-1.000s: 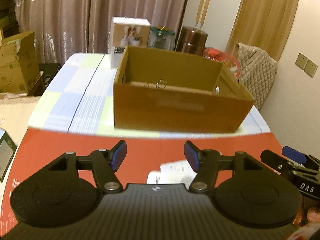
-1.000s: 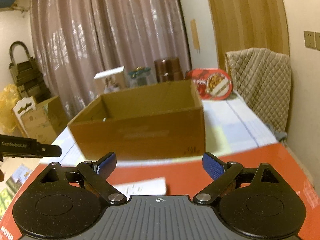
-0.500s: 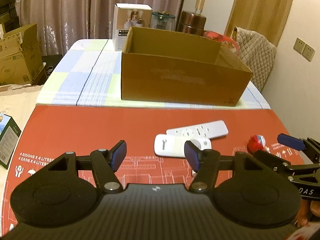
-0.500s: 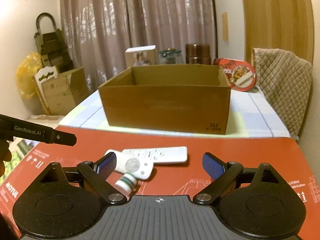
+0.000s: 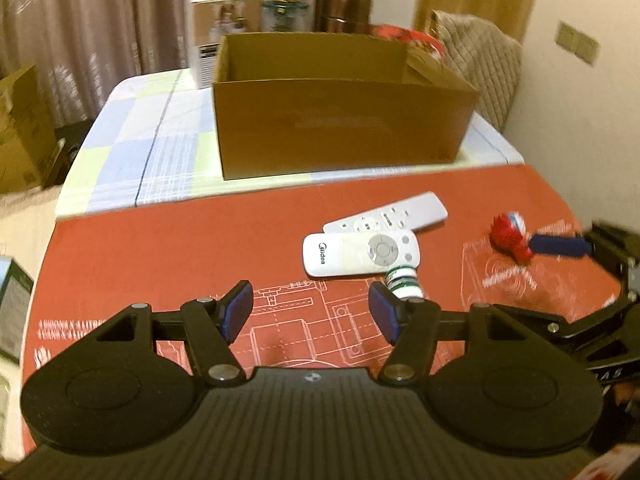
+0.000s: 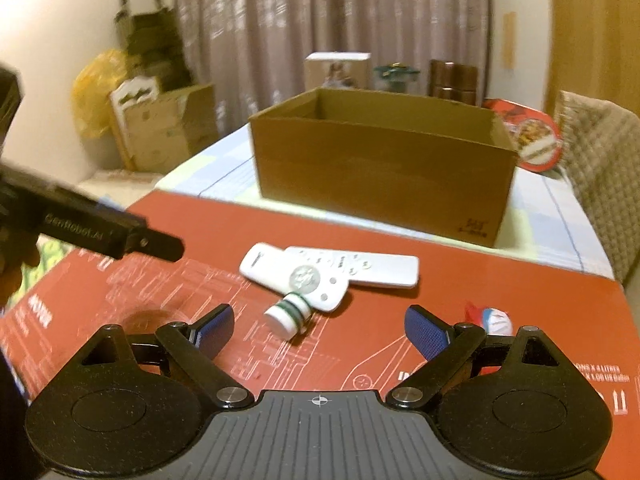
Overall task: Organize rigid objects
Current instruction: 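Grasp the green-and-white spool with the right gripper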
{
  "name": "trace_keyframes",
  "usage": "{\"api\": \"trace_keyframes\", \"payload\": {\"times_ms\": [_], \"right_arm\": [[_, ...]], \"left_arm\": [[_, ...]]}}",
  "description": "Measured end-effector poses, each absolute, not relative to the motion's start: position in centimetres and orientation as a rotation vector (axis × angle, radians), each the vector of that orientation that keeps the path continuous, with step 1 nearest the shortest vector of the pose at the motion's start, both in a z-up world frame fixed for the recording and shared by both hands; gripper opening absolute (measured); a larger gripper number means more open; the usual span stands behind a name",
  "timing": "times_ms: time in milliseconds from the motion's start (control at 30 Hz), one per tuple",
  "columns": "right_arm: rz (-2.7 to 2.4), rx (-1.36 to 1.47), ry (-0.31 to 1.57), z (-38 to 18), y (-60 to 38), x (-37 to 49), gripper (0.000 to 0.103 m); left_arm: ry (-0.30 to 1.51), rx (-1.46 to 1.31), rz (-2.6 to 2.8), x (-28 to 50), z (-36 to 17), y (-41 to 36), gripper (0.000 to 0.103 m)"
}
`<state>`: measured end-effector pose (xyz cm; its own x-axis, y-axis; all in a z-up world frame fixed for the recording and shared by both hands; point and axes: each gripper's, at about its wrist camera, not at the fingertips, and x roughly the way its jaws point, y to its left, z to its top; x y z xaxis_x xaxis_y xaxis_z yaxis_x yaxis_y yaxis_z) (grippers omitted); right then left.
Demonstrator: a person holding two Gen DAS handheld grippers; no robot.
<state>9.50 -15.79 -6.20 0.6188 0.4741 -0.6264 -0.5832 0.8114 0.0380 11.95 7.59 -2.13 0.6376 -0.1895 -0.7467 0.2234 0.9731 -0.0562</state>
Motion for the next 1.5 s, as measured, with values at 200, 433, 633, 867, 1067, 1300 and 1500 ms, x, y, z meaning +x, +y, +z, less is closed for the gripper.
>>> {"api": "trace_keyframes", "payload": {"times_ms": [200, 433, 633, 867, 1067, 1300, 1500], "right_arm": [[0.775, -0.36, 0.701, -6.9, -14.2, 10.9, 0.089], [0.975, -0.568, 0.722, -7.9, -12.7, 13.1, 0.075], [1.06, -0.714, 0.728, -9.4, -11.3, 14.9, 0.065], [1.113, -0.781, 0.753, -10.7, -9.9, 16.3, 0.057], [1.126, -0.794, 0.787, -11.5, -8.8, 17.3, 0.051], [1.125, -0.797, 0.805, -11.8, -8.6, 17.2, 0.035], [1.084, -0.76, 0.822, -11.3, -8.9, 16.6, 0.029]], "left_arm": [[0.856, 0.236, -0.385, 13.5, -2.6, 7.2, 0.06], [0.855, 0.518, -0.63, 15.1, -3.9, 5.4, 0.06], [0.856, 0.68, -0.806, 16.2, -5.2, 4.2, 0.061], [0.867, 0.776, -0.868, 17.3, -6.6, 3.7, 0.061], [0.856, 0.754, -0.874, 17.8, -7.1, 3.9, 0.064], [0.84, 0.758, -0.883, 18.2, -7.1, 3.7, 0.064], [0.824, 0.748, -0.894, 18.7, -6.9, 3.2, 0.065]]}}
